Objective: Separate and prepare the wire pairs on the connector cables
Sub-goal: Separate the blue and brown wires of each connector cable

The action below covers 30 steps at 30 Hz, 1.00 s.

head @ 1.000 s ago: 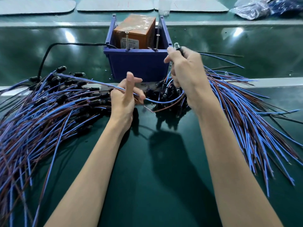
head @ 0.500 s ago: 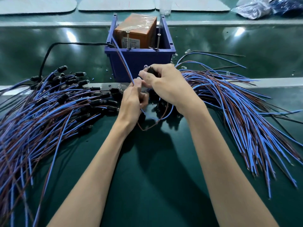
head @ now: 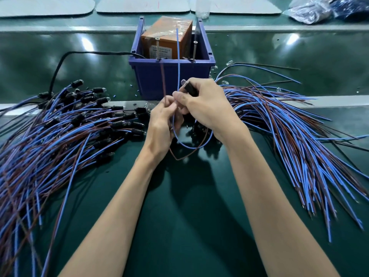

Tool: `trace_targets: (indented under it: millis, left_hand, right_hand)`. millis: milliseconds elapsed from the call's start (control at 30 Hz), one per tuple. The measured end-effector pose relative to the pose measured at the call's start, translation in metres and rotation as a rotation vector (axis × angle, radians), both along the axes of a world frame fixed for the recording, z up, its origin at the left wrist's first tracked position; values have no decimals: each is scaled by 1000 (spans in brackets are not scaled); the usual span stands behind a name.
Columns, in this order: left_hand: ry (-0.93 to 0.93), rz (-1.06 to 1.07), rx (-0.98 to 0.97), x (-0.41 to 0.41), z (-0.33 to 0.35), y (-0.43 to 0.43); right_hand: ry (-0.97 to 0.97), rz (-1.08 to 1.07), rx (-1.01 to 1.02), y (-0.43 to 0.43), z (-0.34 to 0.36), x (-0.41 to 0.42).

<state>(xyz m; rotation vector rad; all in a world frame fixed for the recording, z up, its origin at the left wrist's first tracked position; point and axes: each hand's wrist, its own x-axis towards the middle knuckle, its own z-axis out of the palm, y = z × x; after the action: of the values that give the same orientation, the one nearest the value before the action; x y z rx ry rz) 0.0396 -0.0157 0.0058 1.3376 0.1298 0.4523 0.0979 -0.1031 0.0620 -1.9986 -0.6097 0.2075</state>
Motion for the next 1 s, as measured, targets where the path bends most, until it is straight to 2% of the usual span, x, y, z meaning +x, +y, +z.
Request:
trace_targets:
  millis: [100, 200, 367, 700, 900, 1000]
  left_hand:
    - [45, 91, -68, 0, -3, 4]
    - [7, 172, -125, 2, -3, 5]
    - [12, 322, -8, 5, -4, 8]
    - [-15, 230, -87, 8, -5, 7]
    - [-11, 334, 72, 9, -5, 6]
    - [-31, 329, 71, 8, -5, 6]
  right_hand:
    - [51, -38, 53, -1, 2, 1]
    - [154, -30, 167, -4, 7, 1]
    - [113, -44, 200, -5, 9, -1]
    - [93, -100, 203, -1, 6, -2]
    - [104, -178, 229, -6, 8, 1]
    - [100, -191, 223, -11, 9, 2]
